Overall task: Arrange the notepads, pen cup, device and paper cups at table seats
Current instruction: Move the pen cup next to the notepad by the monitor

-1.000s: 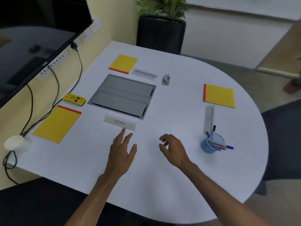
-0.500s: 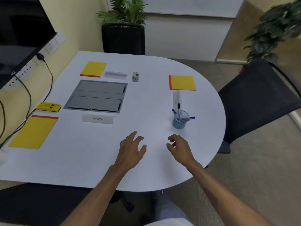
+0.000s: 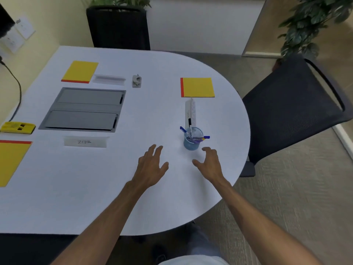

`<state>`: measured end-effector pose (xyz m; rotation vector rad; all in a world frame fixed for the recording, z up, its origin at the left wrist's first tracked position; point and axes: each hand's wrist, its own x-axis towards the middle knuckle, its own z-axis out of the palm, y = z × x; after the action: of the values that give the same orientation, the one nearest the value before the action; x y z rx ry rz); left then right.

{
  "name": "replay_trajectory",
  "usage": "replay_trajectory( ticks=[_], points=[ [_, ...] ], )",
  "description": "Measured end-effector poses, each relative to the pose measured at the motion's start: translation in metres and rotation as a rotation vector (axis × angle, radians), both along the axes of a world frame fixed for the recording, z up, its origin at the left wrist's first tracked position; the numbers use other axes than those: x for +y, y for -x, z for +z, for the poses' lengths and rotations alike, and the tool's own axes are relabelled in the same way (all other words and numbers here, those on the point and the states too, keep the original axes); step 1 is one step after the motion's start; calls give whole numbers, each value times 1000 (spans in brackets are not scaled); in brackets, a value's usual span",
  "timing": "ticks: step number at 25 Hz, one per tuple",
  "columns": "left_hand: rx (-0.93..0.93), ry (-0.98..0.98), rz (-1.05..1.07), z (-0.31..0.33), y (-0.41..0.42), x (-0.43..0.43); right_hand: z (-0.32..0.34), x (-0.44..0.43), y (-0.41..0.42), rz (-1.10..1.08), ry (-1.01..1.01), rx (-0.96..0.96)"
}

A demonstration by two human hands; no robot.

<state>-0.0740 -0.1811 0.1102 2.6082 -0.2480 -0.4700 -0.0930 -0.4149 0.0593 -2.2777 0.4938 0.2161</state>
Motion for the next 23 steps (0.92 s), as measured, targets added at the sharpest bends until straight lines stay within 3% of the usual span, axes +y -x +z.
replay_trajectory(
  ticks=[6, 16, 23],
  points=[
    [76, -55, 72, -25, -48, -45, -41, -28, -57, -83, -199, 57],
    [117, -116, 132, -45, -64, -55, -69, -35, -103, -56, -641, -212],
    [69, -106, 220, -40, -67, -36, -59, -33, -117, -47, -688, -158]
  ],
)
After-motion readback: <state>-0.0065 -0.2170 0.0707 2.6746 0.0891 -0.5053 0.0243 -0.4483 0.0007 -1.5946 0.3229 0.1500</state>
